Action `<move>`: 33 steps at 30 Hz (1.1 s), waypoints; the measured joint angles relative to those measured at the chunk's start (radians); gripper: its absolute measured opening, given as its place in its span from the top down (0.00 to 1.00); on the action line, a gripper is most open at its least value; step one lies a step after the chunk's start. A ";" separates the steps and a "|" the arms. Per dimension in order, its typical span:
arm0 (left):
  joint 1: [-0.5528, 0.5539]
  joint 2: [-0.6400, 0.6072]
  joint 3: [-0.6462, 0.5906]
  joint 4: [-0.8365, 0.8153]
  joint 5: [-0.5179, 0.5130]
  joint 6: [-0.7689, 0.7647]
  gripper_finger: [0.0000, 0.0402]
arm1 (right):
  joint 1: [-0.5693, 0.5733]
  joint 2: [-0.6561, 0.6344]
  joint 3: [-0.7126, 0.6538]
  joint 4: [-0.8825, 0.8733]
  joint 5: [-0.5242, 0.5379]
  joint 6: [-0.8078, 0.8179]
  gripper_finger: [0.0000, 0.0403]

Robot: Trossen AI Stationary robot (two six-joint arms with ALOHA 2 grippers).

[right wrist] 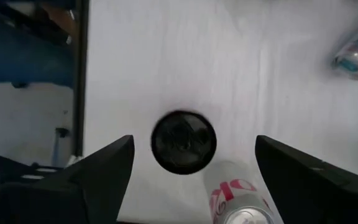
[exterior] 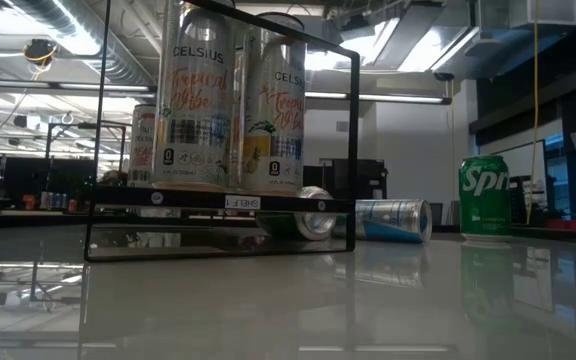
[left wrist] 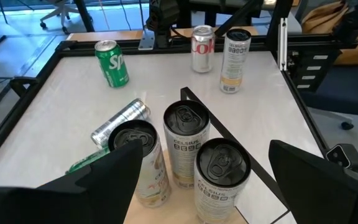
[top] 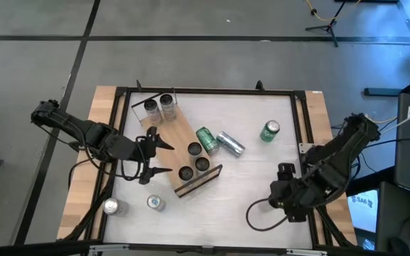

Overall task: Place canned beverage on shelf
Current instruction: Put the white yellow soda can on the shelf aligned with the other white yellow soda cans

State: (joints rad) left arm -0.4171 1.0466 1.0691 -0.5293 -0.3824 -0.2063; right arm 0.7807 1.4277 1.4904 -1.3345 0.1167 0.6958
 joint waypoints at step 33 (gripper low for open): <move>0.000 0.000 0.000 0.000 -0.003 0.004 0.16 | -0.002 0.000 -0.284 0.242 -0.110 -0.048 0.18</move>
State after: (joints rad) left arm -0.4171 1.0466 1.0691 -0.5297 -0.3851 -0.2028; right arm 0.7784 1.4281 1.2060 -1.0924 0.0067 0.6479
